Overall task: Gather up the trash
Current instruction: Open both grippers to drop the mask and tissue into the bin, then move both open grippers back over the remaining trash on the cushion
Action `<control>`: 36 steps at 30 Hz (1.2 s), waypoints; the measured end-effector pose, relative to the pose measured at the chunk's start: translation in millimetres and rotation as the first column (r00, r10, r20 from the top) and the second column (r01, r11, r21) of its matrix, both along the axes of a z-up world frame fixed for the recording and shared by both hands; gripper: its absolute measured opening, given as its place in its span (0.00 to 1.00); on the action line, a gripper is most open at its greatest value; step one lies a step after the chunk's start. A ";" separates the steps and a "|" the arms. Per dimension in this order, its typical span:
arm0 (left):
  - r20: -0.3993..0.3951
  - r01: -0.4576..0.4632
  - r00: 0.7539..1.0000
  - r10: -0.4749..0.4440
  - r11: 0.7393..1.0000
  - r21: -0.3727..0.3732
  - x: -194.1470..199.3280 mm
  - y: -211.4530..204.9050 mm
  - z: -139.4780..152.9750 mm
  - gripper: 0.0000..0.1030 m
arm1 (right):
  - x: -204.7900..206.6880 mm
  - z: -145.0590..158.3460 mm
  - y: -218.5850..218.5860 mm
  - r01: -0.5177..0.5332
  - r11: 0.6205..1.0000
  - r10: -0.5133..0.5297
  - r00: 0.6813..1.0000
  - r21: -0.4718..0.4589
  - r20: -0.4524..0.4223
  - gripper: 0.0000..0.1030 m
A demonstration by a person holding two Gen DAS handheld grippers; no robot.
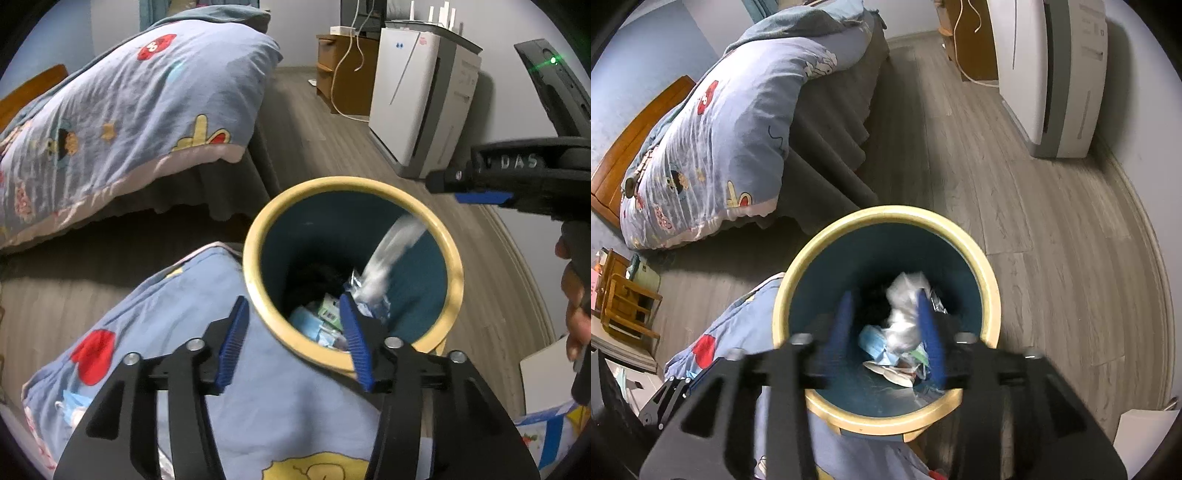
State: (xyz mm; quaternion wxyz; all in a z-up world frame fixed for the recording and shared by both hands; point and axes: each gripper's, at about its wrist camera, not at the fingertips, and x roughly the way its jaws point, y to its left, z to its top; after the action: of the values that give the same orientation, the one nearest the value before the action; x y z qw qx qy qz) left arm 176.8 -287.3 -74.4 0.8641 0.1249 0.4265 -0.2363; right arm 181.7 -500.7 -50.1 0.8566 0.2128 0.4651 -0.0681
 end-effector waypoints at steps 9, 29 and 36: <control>0.034 -0.038 0.999 0.037 0.999 0.016 -11.0 24.2 7.9 0.91 | 0.1 13.0 5.2 0.026 0.999 -0.024 0.999 -0.039 0.033 0.93; 0.070 -0.360 0.932 0.356 0.932 0.041 -54.8 244.0 68.2 0.95 | 19.6 44.5 147.2 -0.252 0.958 0.261 0.964 -0.136 0.051 0.94; 0.039 -0.442 0.897 0.441 0.895 0.053 -64.6 297.2 43.0 0.95 | 17.7 42.7 220.0 -0.381 0.909 0.390 0.920 -0.167 0.024 0.94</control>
State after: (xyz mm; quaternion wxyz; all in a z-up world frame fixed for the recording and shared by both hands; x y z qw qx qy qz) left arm 112.2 9.9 -31.3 0.8965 0.0541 0.4393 -0.0195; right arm 199.4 -280.7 -7.5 0.8802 0.0497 0.4666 0.0715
